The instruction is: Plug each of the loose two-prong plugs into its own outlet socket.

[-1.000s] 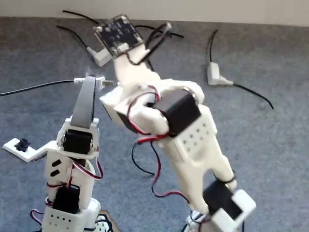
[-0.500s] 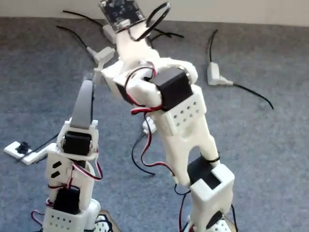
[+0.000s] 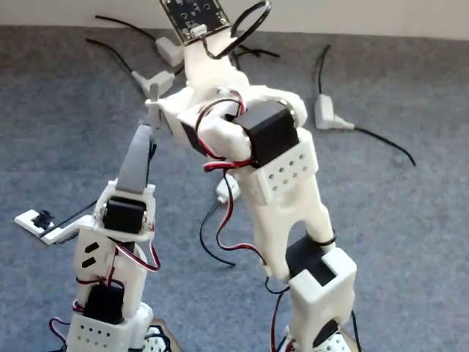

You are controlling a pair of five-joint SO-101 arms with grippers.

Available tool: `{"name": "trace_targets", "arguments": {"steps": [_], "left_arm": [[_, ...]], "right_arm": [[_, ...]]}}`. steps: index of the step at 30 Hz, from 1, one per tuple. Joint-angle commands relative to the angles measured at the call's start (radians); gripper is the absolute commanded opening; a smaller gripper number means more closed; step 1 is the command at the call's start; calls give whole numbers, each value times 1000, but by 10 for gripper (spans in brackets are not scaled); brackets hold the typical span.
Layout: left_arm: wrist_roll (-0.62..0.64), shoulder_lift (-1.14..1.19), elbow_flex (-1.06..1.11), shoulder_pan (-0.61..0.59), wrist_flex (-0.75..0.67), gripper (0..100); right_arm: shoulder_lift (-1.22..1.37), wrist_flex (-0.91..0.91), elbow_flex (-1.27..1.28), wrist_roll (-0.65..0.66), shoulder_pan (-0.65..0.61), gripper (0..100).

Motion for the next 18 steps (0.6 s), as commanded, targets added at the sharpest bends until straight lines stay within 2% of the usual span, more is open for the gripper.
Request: {"name": "trace_targets", "arguments": {"steps": [1,5,10,18], "left_arm": [[0,10,-38,-90,8,7],[2,16,-30,-174,26,7],[-26,12,7,-274,290,7],[-453,12,64,-476,502,7]], "right_arm": [[-31,33,-48,9,47,10],[-65,38,-38,9,97,12],[-76,39,-38,8,200,12],[-77,41,-38,8,337,12]]}}
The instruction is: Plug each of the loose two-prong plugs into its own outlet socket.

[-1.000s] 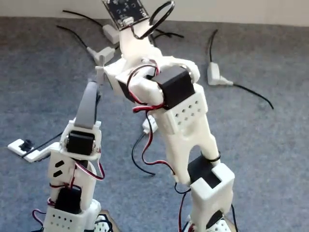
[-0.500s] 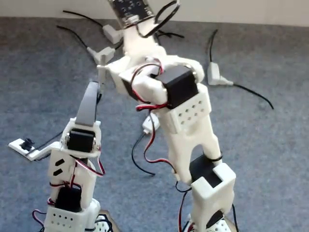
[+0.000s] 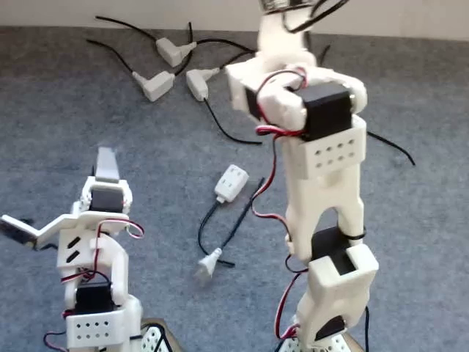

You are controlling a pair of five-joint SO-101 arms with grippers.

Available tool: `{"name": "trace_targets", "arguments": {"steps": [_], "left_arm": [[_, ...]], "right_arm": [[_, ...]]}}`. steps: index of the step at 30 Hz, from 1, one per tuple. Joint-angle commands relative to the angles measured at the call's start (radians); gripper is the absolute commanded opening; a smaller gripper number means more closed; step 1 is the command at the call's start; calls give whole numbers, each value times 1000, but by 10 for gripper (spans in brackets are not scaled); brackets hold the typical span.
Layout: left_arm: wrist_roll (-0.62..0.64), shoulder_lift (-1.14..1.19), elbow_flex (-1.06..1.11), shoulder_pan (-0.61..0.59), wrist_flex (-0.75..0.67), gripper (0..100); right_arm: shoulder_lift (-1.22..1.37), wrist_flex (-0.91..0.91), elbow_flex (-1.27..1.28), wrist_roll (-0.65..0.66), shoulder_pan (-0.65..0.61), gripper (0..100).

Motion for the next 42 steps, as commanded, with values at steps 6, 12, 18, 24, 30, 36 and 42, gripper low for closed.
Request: {"name": "trace_targets", "arguments": {"steps": [6,12,18,24,30,36,42], "left_arm": [[-623,1,18,-139,130,8],[-651,8,-93,88,423,108],[-787,10,-275,351,756,165],[-937,12,-263,369,850,169],[-1003,22,-266,421,893,209],[-1007,298,-381,398,792,207],[-1010,742,-665,394,856,210]], "right_arm": [[-67,41,-36,8,183,13],[-183,41,36,83,282,13],[-443,39,378,178,285,13],[-648,36,696,253,285,13],[-739,35,858,269,285,13],[-759,36,928,265,285,13],[-759,39,974,267,285,13]]}}
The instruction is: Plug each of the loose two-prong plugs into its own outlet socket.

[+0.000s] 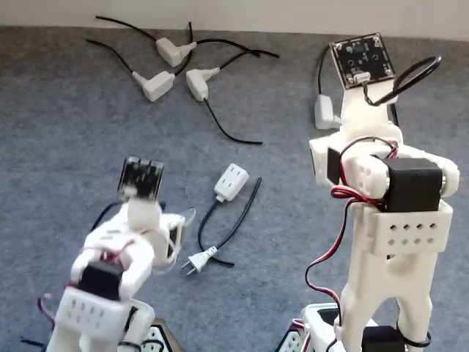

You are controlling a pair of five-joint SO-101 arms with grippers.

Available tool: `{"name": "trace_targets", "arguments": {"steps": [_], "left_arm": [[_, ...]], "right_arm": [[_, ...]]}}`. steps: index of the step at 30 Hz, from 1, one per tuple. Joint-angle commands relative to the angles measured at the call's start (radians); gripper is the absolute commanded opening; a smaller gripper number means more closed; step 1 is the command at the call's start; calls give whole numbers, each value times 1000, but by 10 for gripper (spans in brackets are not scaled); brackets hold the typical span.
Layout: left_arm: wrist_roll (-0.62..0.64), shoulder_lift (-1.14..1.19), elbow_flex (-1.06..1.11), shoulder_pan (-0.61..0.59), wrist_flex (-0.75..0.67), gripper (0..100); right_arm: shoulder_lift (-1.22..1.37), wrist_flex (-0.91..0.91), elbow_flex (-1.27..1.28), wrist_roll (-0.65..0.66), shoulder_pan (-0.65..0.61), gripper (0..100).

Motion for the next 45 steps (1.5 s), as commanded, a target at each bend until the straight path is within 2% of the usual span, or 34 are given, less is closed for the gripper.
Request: {"name": "trace_targets", "arguments": {"steps": [1,3,7,11,14,17,23,35,40,45], "left_arm": [[-11,329,-249,-10,91,211],[-25,437,-351,-10,189,212],[-170,595,-449,-10,318,238],[-261,667,-430,5,322,242],[-313,682,-390,82,322,242],[-315,680,-354,137,281,242],[-333,688,-275,142,141,242],[-423,688,-186,136,43,242],[-425,690,-137,136,-25,242],[-425,690,-130,136,-31,242]], "right_arm": [[-25,38,8,14,8,13],[-25,38,21,14,8,13],[-25,38,50,14,8,13],[-25,36,77,14,8,13],[-25,36,97,14,8,13],[-25,36,113,14,8,13],[-25,36,147,14,8,13],[-25,36,182,14,8,13],[-25,36,182,12,8,13],[-27,38,182,11,8,13]]}}
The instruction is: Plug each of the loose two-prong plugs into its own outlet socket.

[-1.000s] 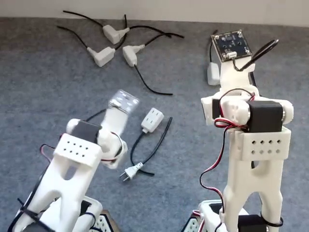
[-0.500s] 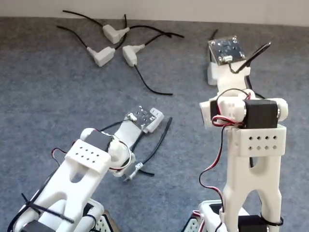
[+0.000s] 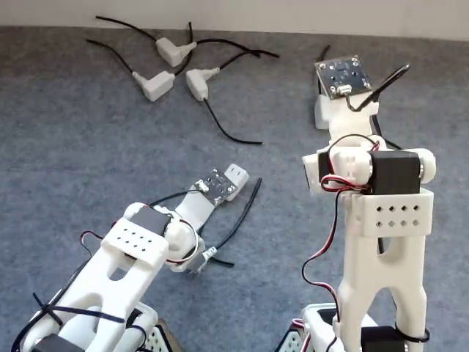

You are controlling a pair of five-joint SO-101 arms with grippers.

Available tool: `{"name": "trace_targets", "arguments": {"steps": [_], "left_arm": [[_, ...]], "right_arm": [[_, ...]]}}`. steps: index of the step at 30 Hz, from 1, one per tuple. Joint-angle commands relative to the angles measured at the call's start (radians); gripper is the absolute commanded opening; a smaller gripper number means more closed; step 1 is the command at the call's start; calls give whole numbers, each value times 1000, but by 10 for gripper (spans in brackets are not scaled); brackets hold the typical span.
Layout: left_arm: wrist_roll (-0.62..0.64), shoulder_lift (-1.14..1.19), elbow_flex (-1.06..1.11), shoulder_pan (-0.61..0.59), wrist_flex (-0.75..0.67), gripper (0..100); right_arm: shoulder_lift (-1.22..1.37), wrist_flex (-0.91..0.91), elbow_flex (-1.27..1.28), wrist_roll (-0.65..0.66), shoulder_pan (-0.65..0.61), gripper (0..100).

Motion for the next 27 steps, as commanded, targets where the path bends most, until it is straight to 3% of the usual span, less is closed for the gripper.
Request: {"name": "trace_targets", "arguments": {"steps": [1,6,16,27], "left_arm": [[-6,2,-4,13,-26,242],[-6,61,-13,19,-37,242],[-6,426,-255,19,37,238],[-2,444,-262,51,37,195]], "right_arm": [[-27,38,1,9,8,13],[-41,38,2,8,10,13],[-285,38,4,12,10,13],[-349,38,4,12,10,13]]}}
